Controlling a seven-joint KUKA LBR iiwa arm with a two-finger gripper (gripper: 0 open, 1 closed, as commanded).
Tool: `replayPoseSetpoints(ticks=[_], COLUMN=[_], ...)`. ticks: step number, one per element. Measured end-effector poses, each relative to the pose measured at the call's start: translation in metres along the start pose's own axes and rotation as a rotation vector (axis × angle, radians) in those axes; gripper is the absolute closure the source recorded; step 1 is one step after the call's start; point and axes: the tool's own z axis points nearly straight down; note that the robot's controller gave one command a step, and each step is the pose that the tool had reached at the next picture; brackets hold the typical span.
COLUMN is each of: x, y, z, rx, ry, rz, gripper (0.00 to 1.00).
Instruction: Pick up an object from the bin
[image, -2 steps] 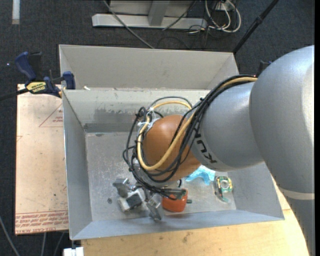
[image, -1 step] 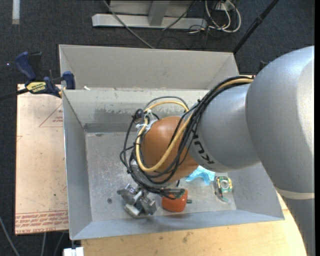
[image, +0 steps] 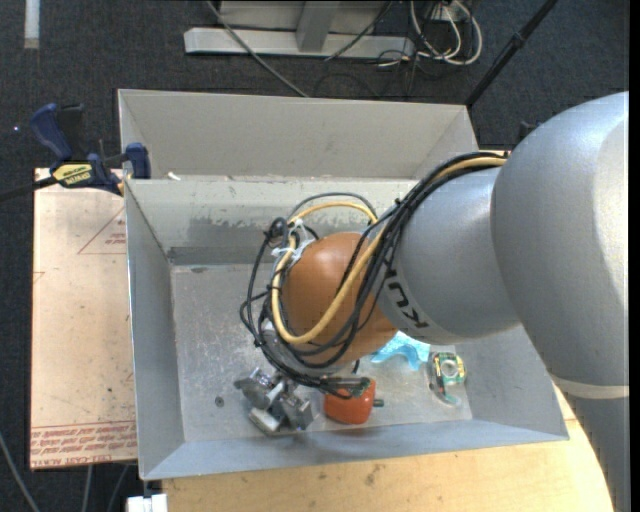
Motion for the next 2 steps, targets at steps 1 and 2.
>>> replayPoseSetpoints(ticks=[1,2], x=[-0.0001,-0.0005], y=[-0.0001,0.0000], z=[-0.0020,-0.0053], rx=[-0.001,-0.003], ry=[0.002,0.007], rz=[0.001,0.001], gripper=[1.00,1.00])
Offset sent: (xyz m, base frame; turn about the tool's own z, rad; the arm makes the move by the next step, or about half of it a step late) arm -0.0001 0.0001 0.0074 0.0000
